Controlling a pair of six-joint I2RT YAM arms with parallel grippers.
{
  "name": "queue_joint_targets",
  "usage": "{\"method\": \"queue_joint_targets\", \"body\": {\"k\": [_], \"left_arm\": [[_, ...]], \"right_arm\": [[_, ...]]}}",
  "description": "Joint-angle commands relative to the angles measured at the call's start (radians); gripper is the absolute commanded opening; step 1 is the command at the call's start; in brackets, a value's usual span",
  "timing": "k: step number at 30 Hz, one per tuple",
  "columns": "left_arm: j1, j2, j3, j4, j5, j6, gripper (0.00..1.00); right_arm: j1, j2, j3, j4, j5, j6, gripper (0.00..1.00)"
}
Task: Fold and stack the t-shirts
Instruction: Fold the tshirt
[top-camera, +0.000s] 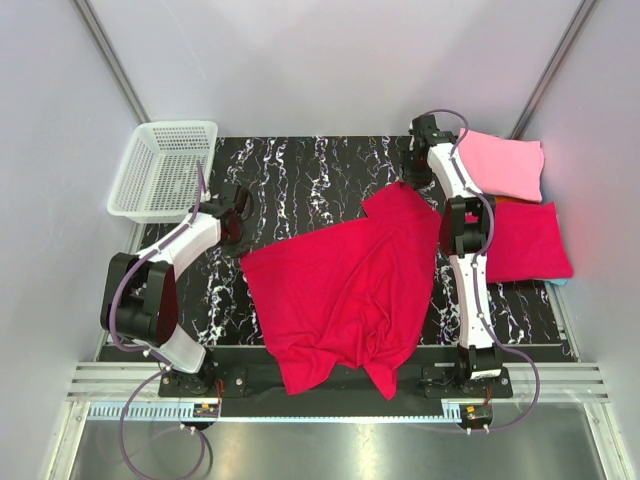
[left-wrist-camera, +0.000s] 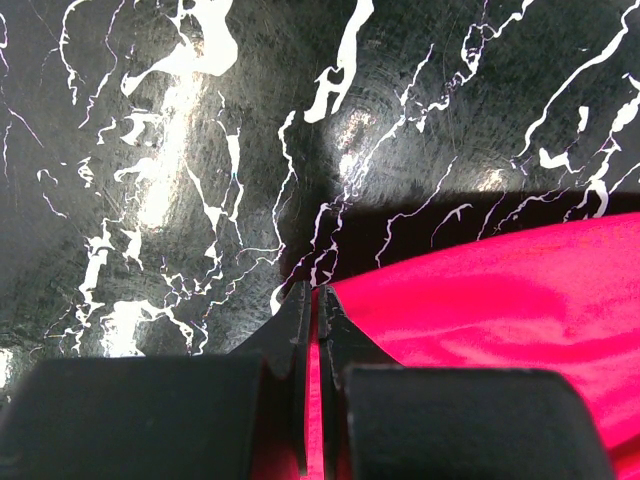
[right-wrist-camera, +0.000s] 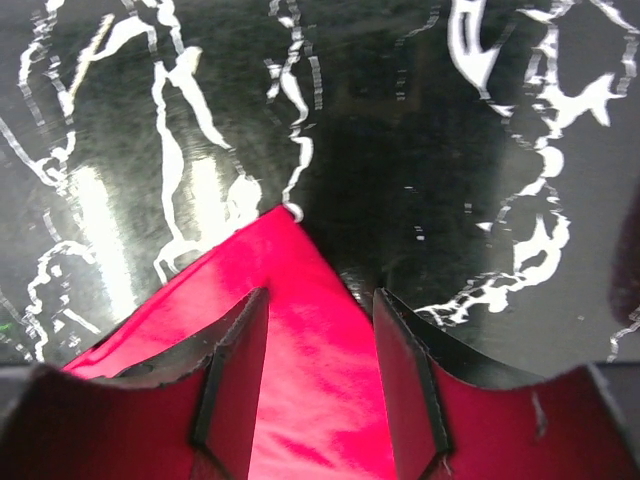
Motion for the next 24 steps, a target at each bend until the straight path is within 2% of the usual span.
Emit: {"method": "queue_joint_targets", "body": {"k": [1,8,18,20,23,24], "left_arm": [[0.001,-0.006,0.03,0.004,-0.005,0.012,0.0],[0.001,0.005,0.033,0.005,-0.005,0.014,0.0],[0.001,-0.001,0.036,0.005,0.0,0.015,0.0],[0.001,-0.003,0.036,0.005,0.001,0.014,0.0],[0.001,0.002,0.036,0.005,0.001,0.014,0.0],[0.001,0.004,0.035,0.007,0.001,0.014,0.0]], "right_arm": [[0.0,0.018,0.061,-0.019,-0.067,-0.024,0.53],[0.005,0.057,0.082,-0.039,-0.12,-0.05,0.55],[0.023,0.121,0.113,-0.114,-0.116,-0.09,0.39],[0.023,0.123,0.115,-0.124,-0.105,-0.095,0.28],[0.023,0.123,0.115,-0.135,-0.053,-0.093,0.0],[0.023,0.12,0.112,-0.137,-0.018,-0.092,0.0]]}}
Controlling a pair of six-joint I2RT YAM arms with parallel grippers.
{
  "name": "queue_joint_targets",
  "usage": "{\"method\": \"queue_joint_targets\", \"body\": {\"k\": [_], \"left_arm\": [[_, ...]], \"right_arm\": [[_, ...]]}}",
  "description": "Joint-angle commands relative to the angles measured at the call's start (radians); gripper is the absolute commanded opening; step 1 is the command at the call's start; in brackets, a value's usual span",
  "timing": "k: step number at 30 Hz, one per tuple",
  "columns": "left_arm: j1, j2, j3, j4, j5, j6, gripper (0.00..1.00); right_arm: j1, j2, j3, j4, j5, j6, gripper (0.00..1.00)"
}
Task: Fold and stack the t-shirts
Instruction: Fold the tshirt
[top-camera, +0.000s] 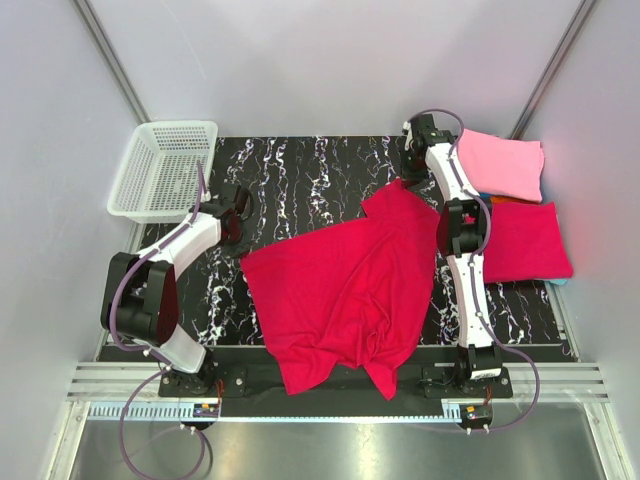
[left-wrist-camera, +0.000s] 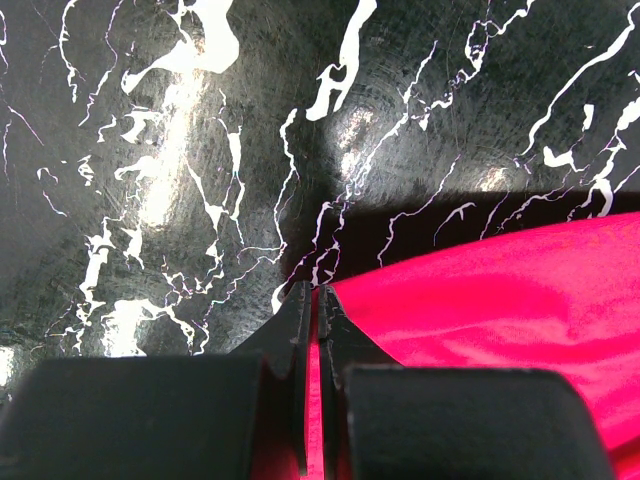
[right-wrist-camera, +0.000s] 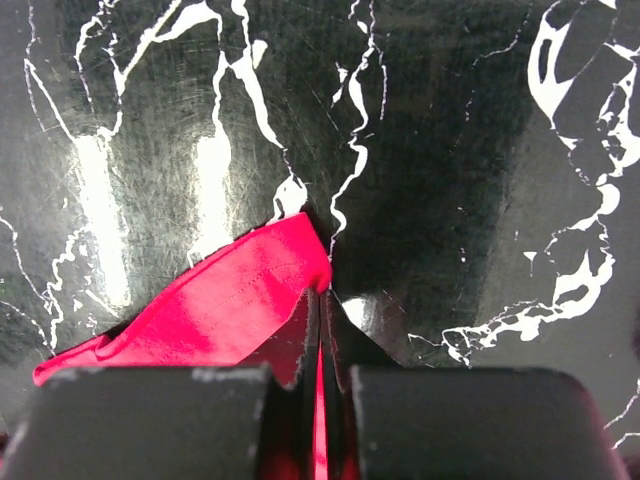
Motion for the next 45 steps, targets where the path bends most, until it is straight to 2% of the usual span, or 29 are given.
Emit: {"method": "queue_joint_targets", "body": {"k": [1,4,9,13,19,25,29,34,38,45], "left_arm": [[0.001,-0.001,0.033,0.008,0.001,0.015,0.0],[0.001,-0.001,0.032,0.007,-0.003,0.017,0.0],[0.001,-0.035,0.05,-0.011,-0.017,0.023,0.0],[0.001,-0.09,0.092,-0.05,-0.034,0.035,0.0],[0.003,-0.193,0.177,-0.126,-0.062,0.053,0.0],[0.004,-0.323,0.24,-0.205,-0.085,0.061,0.0],[0.006,-0.426,0.294,-0.252,-0.102,0.081,0.0],[0.007,-0.532,0.463,-0.304,-0.106,0.107,0.0],[0.007,-0.562,0.671,-0.373,-0.071,0.123,0.0],[0.007,-0.68,0.71,-0.381,-0.022,0.112,0.0]], "right_arm": [[0.017,0.048,0.001,-0.082,0.076,-0.01,0.0],[0.017,0.019,-0.009,-0.084,0.16,0.005,0.0],[0.017,-0.146,-0.109,-0.082,0.236,0.031,0.0],[0.017,-0.335,-0.231,-0.072,0.243,0.057,0.0],[0.017,-0.71,-0.467,-0.039,0.262,0.088,0.0],[0.017,-1.037,-0.607,-0.022,0.277,0.108,0.0],[0.017,-1.22,-0.609,-0.048,0.288,0.131,0.0],[0.017,-1.416,-0.522,-0.096,0.26,0.12,0.0],[0.017,-1.482,-0.388,-0.226,0.239,0.114,0.0],[0.019,-1.562,-0.212,-0.266,0.222,0.1,0.0]]}}
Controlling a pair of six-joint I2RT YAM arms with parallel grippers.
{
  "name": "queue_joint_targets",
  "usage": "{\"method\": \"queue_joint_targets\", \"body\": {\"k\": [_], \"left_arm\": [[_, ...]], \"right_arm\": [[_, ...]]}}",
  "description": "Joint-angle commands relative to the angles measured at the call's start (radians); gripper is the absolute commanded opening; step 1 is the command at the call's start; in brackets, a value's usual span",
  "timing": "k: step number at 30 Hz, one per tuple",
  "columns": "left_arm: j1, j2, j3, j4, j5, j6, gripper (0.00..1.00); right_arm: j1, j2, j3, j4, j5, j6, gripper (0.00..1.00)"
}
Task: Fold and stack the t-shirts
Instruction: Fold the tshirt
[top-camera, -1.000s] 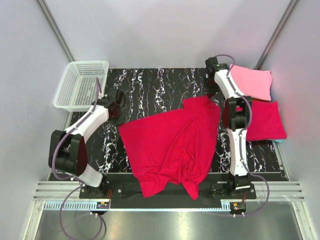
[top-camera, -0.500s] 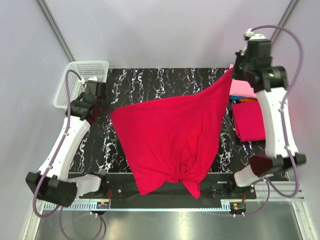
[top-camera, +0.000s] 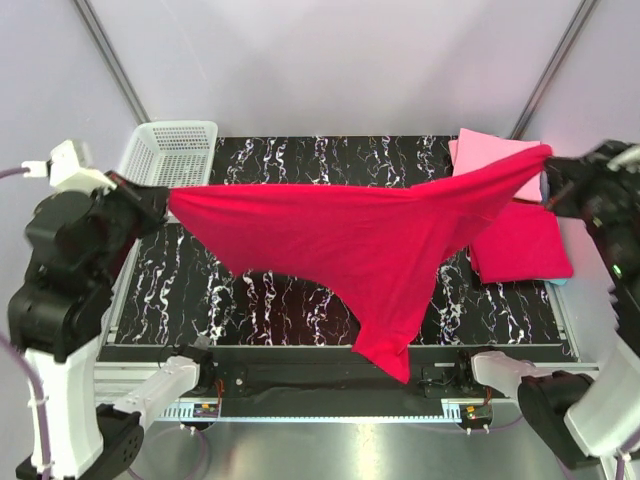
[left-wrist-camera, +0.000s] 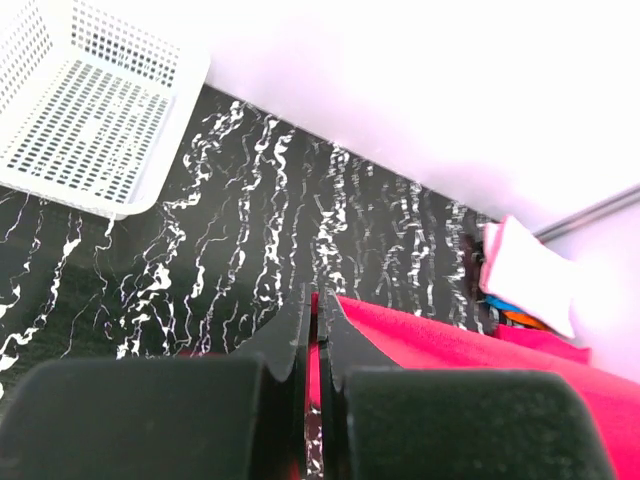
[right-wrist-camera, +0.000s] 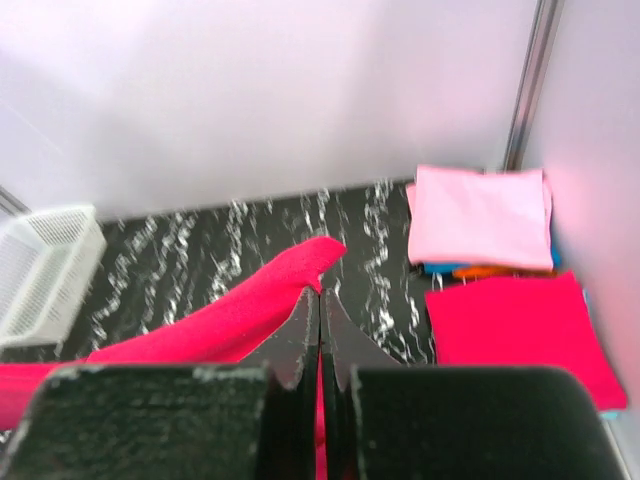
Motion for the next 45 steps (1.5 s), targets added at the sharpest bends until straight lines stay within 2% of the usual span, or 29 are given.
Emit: {"method": "queue_joint_targets", "body": {"k": [1,3,7,14,18,22,24,27,31,35,40,42,45], "left_arm": [[0.007,-0.022,0.026,-0.018,0.023,0.026,0.0],[0.007,-0.019,0.049,-0.014,0.012,0.035,0.0],[0.007,0.055,0.073,-0.008,-0.02,0.046,0.0],[0.008,0.314,0.11,0.058,-0.066,0.037,0.0],[0.03,0.522,0.222,0.068,-0.054,0.041,0.0],[0.059,0.616,0.319,0.069,-0.036,0.046,0.0],[0.065,0.625,0.33,0.068,-0.02,0.047,0.0],[0.068,0.6,0.317,0.068,-0.008,0.052,0.0],[0.068,0.497,0.209,0.081,0.021,0.061,0.0],[0.068,0.313,0.042,0.117,0.046,0.087,0.0],[0.068,0.002,-0.153,0.112,0.021,0.142,0.0],[0.068,-0.103,-0.175,0.101,0.012,0.155,0.0],[0.068,-0.155,-0.158,0.054,-0.009,0.162,0.0]], "right_arm": [[-0.001,0.004,0.101,-0.015,-0.005,-0.011,0.0],[-0.001,0.015,0.115,-0.007,-0.016,-0.008,0.0],[-0.001,0.067,0.016,0.068,-0.025,-0.014,0.0],[-0.001,0.212,-0.15,0.247,-0.026,-0.054,0.0],[-0.001,0.372,-0.063,0.273,-0.029,-0.09,0.0],[-0.003,0.505,0.093,0.248,-0.032,-0.1,0.0],[-0.001,0.515,0.126,0.237,-0.037,-0.097,0.0],[-0.001,0.478,0.123,0.235,-0.04,-0.091,0.0],[-0.001,0.362,0.043,0.234,-0.054,-0.076,0.0],[-0.001,0.218,-0.092,0.237,-0.069,-0.045,0.0],[-0.001,-0.011,-0.228,0.231,-0.115,0.001,0.0],[-0.001,-0.063,-0.209,0.205,-0.123,0.009,0.0],[-0.001,-0.076,-0.119,0.163,-0.135,0.007,0.0]]}}
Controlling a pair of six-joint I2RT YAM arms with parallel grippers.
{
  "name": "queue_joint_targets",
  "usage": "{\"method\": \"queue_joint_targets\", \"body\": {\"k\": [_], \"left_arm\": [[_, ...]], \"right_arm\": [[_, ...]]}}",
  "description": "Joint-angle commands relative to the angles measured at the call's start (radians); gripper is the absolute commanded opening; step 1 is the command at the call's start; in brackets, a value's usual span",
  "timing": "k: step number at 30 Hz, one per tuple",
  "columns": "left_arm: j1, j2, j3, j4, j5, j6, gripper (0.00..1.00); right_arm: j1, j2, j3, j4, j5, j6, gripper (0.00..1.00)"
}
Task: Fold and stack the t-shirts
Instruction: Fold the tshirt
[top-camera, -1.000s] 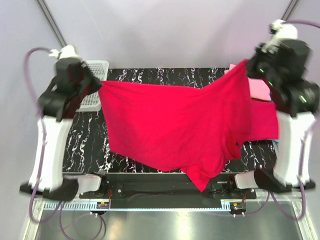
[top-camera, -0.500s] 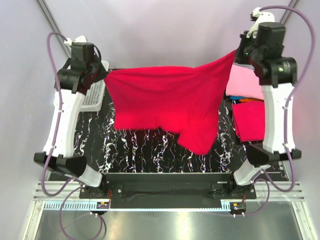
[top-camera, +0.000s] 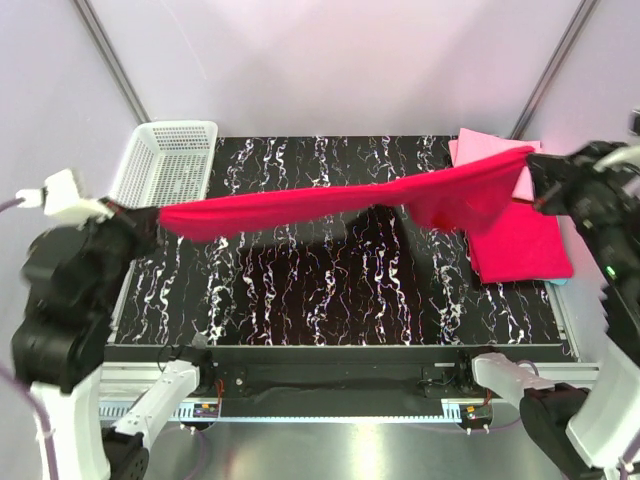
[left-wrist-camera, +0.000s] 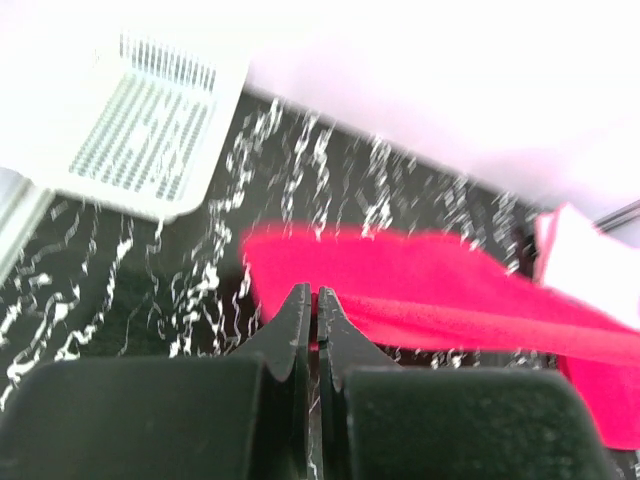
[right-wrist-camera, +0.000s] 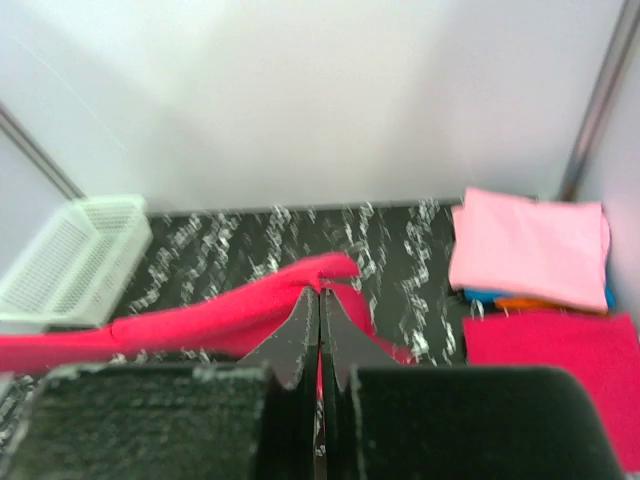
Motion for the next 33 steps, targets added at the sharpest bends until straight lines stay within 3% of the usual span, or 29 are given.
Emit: {"method": "queue_joint_targets", "body": {"k": [1,6,9,14,18,21,27,33], "left_arm": [[0.006,-0.035,0.025,-0.003,-0.031,0.057,0.0],[0.006,0.075,0.171,0.002,-0.034,0.06,0.0],[0.006,0.241,0.313,0.006,-0.037,0.066,0.0],[0.006,0.555,0.427,0.074,-0.046,0.055,0.0],[0.006,0.764,0.406,0.158,-0.026,0.031,0.0],[0.006,0.903,0.348,0.204,-0.043,0.014,0.0],[0.003,1.115,0.191,0.309,-0.09,-0.049,0.0],[0.004,1.324,0.261,0.315,-0.167,-0.058,0.0]], "right_arm": [[-0.003,-0.002,0.112,-0.018,-0.053,0.014,0.0],[-0.001,0.14,0.36,-0.042,-0.074,-0.037,0.0],[0.0,0.243,0.425,-0.022,-0.076,-0.065,0.0],[-0.001,0.354,0.244,0.096,-0.045,-0.102,0.0],[-0.001,0.447,-0.089,0.307,-0.062,-0.103,0.0],[-0.003,0.547,-0.231,0.4,-0.079,-0.117,0.0],[-0.003,0.832,-0.272,0.466,-0.145,-0.175,0.0],[-0.004,1.087,-0.125,0.469,-0.162,-0.178,0.0]]}}
